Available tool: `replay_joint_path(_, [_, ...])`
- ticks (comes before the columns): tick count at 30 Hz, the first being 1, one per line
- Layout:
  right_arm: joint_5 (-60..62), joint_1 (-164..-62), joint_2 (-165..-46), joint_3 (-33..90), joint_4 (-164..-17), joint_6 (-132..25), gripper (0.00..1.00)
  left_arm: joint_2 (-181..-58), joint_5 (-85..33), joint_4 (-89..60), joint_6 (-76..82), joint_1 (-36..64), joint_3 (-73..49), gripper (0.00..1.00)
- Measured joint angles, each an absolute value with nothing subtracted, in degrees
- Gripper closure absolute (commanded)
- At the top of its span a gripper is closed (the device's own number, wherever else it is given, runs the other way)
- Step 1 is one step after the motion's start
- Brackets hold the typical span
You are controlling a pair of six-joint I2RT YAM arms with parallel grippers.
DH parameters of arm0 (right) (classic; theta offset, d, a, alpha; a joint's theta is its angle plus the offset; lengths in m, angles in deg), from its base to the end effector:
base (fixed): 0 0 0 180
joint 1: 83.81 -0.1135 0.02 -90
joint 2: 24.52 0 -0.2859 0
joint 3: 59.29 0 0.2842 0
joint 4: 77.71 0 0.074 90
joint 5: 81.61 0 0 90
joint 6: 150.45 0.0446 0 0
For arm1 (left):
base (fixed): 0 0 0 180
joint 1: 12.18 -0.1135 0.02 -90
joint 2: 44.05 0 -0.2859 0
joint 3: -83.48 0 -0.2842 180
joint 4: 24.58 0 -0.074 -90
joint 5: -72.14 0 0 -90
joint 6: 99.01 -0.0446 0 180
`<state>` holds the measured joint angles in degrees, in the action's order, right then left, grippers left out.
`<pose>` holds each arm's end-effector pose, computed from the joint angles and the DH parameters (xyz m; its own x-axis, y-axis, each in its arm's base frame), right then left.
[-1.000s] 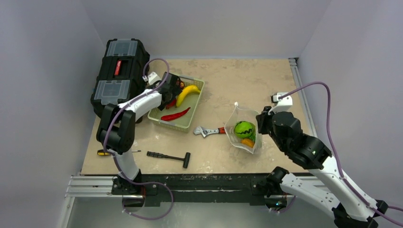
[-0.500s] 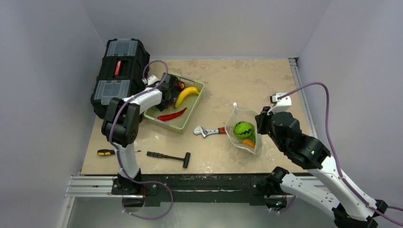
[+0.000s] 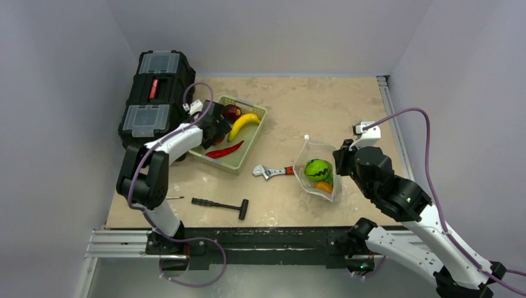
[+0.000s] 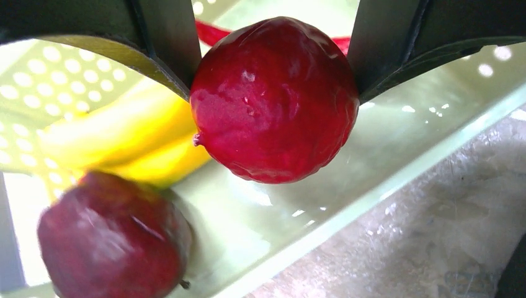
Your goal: Place the food in the zip-top bag and seal the zipper
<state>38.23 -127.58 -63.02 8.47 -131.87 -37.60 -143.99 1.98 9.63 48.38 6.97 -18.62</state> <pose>0.1211 0.0853 0.3829 -0.3866 0.0961 -0.9172 -0.1346 0.9780 0.1592 0.3802 -0.1160 0.1921 -0.5332 -0.6536 -0.5371 -0.5913 0.7420 -0.3159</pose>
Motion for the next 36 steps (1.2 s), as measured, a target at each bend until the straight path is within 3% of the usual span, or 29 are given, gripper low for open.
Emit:
replay_joint_path(13, [37.12, -127.58, -63.45, 7.86, -130.52, -38.65, 1.0, -122.74, -24.91, -3.09, 40.92, 10.62, -29.85, 0.51])
replay_joint_path(23, [36.0, -127.6, -63.82, 7.79, -129.51, -39.09, 1.0, -113.21, -37.58, -14.48, 30.91, 29.99, -29.7, 0.51])
replay_joint_path(30, [35.83, -127.6, -63.85, 7.79, -129.47, -39.07, 1.0, -117.17, -40.27, -22.28, 28.68, 41.84, -27.4, 0.51])
replay_joint_path(36, [35.85, -127.6, -63.78, 7.79, -129.47, -39.07, 1.0, -127.77, -38.98, -17.93, 25.73, 47.06, -19.1, 0.49])
